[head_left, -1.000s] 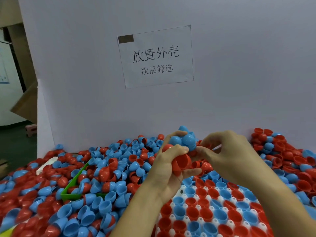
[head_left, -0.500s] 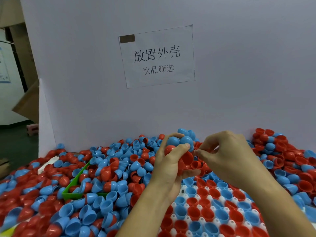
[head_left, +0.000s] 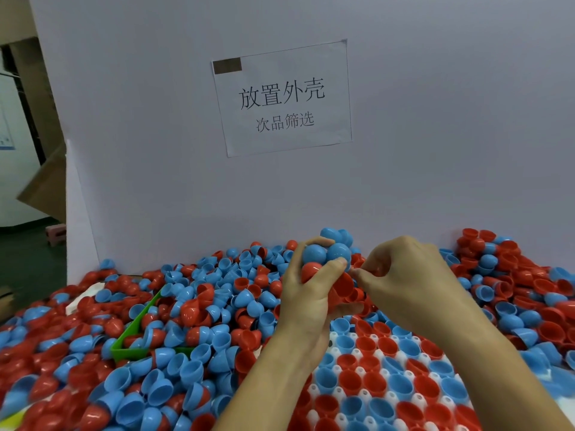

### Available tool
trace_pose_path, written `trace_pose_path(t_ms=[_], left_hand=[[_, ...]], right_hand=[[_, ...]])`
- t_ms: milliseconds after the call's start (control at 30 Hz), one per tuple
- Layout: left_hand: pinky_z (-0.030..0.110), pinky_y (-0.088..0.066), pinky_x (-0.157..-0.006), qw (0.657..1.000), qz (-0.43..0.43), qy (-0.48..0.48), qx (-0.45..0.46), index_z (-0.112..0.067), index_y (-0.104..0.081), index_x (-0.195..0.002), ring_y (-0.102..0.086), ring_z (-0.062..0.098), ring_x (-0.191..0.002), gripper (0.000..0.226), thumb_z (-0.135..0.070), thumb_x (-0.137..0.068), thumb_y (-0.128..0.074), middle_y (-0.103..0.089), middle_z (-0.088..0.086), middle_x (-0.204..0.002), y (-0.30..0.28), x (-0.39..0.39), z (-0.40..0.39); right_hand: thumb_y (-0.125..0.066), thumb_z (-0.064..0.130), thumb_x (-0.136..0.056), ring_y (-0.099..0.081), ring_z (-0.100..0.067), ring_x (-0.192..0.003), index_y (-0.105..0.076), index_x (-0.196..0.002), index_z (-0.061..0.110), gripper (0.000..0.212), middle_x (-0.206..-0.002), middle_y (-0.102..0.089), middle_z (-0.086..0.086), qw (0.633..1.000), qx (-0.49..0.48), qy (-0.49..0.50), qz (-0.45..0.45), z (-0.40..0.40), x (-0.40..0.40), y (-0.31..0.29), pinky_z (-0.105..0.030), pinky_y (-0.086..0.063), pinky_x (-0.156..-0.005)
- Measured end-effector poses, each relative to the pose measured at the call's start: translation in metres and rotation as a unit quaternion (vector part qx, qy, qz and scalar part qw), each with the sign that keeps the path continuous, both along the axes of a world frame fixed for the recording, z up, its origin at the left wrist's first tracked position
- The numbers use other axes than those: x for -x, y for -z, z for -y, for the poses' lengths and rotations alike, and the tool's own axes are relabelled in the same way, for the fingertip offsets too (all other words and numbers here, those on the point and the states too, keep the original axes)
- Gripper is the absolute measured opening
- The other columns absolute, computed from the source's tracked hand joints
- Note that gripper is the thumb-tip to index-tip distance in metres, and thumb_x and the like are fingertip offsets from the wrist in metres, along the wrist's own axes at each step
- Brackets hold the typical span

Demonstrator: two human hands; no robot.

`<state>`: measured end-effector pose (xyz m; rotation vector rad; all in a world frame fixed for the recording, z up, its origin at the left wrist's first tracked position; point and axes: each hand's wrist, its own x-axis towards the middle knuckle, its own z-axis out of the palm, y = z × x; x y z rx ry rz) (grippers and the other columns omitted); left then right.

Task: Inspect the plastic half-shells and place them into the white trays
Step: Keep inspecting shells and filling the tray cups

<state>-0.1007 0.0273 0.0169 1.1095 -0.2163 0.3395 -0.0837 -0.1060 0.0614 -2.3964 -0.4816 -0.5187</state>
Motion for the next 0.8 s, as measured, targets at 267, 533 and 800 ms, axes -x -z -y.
trace_pose_path(t_ms=[267,533,800], left_hand=[[0.039,-0.058,-0.058,1.000,-0.015,-0.004,0.022,-0.023,-0.068,-0.099,-0.071,0.029,-0.087,0.013,-0.012,-0.092,-0.067,-0.070,0.018,-0.105,-0.002,-0.001,-0.003],[0.034,-0.055,-0.055,0.998,-0.026,-0.027,0.058,-0.022,-0.068,-0.092,-0.068,0.030,-0.082,0.008,-0.015,-0.088,-0.070,-0.067,0.017,-0.098,-0.001,-0.003,-0.004],[0.030,-0.054,-0.054,0.992,-0.024,-0.077,0.097,-0.026,-0.068,-0.089,-0.070,0.025,-0.090,0.010,-0.017,-0.089,-0.068,-0.071,0.015,-0.104,-0.010,-0.003,-0.019]], right_hand=[[-0.070,0.032,-0.090,-0.061,-0.003,-0.062,-0.075,-0.087,0.023,0.010,-0.072,-0.060,0.017,0.999,0.002,0.000,0.033,-0.001,0.000,0.002,-0.009,-0.042,-0.048],[-0.071,0.029,-0.089,-0.061,-0.003,-0.060,-0.071,-0.077,0.025,0.013,-0.068,-0.062,0.016,1.000,0.017,0.001,0.010,-0.001,0.000,0.005,-0.010,-0.046,-0.050],[-0.066,0.030,-0.092,-0.060,-0.003,-0.058,-0.074,-0.088,0.026,0.009,-0.070,-0.057,0.020,1.000,0.012,0.011,0.012,0.001,-0.001,0.004,-0.007,-0.038,-0.041]])
